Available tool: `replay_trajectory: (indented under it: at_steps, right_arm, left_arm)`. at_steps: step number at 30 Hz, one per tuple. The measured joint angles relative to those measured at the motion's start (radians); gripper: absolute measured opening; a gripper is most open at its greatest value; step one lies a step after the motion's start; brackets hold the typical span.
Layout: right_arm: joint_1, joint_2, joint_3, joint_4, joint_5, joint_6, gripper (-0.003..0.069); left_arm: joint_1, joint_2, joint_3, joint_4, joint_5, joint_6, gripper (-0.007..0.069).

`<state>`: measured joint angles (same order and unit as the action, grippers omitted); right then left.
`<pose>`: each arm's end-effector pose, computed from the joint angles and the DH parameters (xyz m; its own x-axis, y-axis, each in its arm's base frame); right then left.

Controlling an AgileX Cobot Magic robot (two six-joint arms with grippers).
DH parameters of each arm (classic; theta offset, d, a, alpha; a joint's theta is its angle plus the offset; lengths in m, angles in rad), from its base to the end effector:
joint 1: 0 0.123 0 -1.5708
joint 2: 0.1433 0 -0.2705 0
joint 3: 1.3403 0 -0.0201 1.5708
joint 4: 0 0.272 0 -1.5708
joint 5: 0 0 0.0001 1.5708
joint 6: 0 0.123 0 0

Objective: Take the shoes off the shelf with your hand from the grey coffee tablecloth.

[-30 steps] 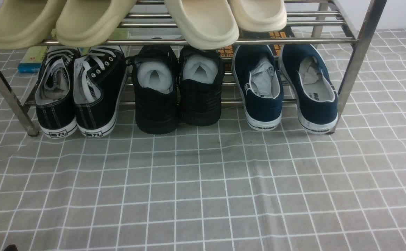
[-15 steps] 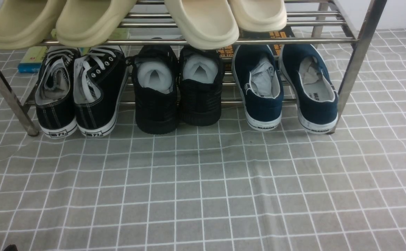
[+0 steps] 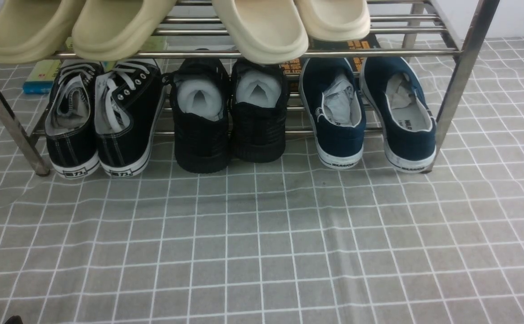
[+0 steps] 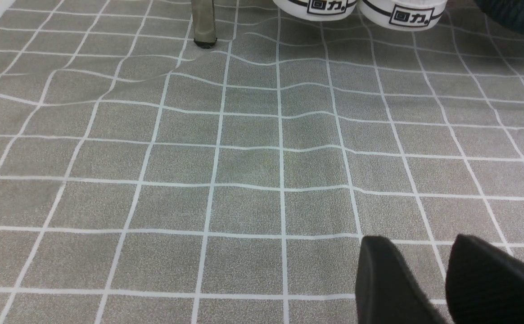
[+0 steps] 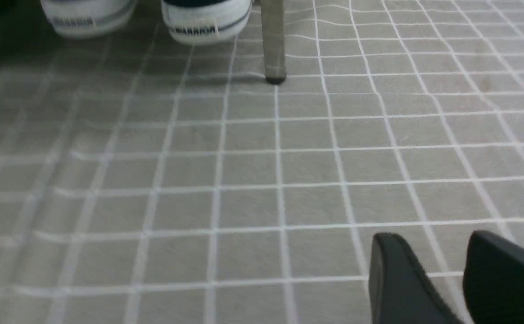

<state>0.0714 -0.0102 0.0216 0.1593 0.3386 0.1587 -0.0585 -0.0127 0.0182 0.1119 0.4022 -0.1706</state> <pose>0.1195 0.0151 0.1680 -0.2803 0.2845 -0.9168 -0.0386 0.9510 0.3069 0.1180 -0.0015 0.1619 -0.3128 -0.0492 -0.9485 -0.0042 0.9987 -0.0505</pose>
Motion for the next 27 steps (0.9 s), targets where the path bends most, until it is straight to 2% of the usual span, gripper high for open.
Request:
replay_trajectory:
  at_steps: [3, 6, 15, 18, 20, 21, 23, 25, 27]
  right_arm:
    - [0.000, 0.000, 0.002, 0.213, -0.038, 0.196, 0.0239]
    - [0.000, 0.000, 0.002, 0.344, -0.068, 0.310, 0.0239]
    - [0.000, 0.000, 0.002, 0.382, -0.168, 0.349, 0.0238]
    - [0.000, 0.000, 0.003, 0.357, -0.257, 0.317, 0.0214]
    - [0.000, 0.025, -0.042, 0.311, -0.327, 0.231, 0.0134]
    - [0.000, 0.030, -0.049, 0.305, -0.329, 0.221, 0.0126]
    - [0.000, 0.115, -0.180, 0.237, -0.318, 0.071, 0.0022]
    - [0.000, 0.246, -0.317, 0.184, -0.202, -0.044, -0.0011]
    - [0.000, 0.394, -0.451, 0.171, -0.001, -0.096, -0.0010]
  left_arm:
    - [0.000, 0.000, 0.000, 0.000, 0.000, 0.000, 0.0240]
    - [0.000, 0.000, 0.000, 0.000, 0.000, 0.000, 0.0240]
    - [0.000, 0.000, 0.000, 0.000, 0.000, 0.000, 0.0240]
    - [0.000, 0.000, 0.000, 0.000, 0.000, 0.000, 0.0240]
    - [0.000, 0.000, 0.000, 0.000, 0.000, 0.000, 0.0240]
    - [0.000, 0.000, 0.000, 0.000, 0.000, 0.000, 0.0240]
    - [0.000, 0.000, 0.000, 0.000, 0.000, 0.000, 0.0240]
    - [0.000, 0.000, 0.000, 0.000, 0.000, 0.000, 0.0240]
    - [0.000, 0.000, 0.000, 0.000, 0.000, 0.000, 0.0240]
